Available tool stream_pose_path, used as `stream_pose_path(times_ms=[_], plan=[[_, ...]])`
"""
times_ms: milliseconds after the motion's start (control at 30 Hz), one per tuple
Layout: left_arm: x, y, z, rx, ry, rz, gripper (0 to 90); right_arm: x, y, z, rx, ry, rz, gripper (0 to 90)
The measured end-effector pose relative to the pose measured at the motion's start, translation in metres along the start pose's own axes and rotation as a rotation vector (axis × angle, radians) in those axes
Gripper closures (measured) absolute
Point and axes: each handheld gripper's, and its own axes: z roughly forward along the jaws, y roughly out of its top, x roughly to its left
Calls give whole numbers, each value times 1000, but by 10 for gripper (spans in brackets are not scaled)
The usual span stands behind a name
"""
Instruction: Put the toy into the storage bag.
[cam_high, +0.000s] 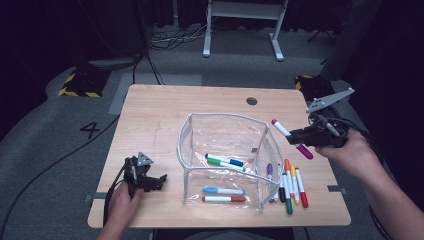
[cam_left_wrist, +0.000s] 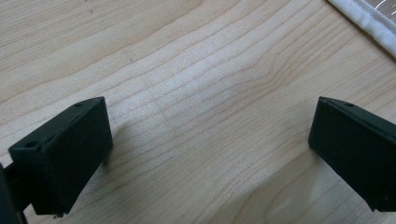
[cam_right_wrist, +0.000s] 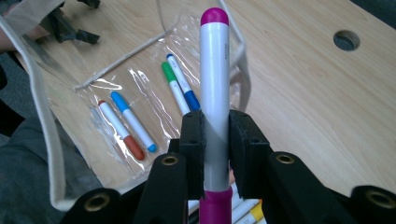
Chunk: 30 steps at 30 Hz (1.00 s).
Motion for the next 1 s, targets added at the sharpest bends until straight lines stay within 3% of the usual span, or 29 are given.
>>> stream_pose_path(times_ms=[133, 300, 567, 1000], plan=[[0, 0, 0, 0, 0, 0, 0, 16, 17, 8, 11, 8, -86, 762], [0, 0, 0, 0, 0, 1, 0, 30, 35, 19, 35, 32, -131, 763], [0, 0, 0, 0, -1, 0, 0, 44, 57, 33, 53, 75, -172, 762], [0, 0, 0, 0, -1, 0, 0, 60, 75, 67, 96, 128, -232, 763]])
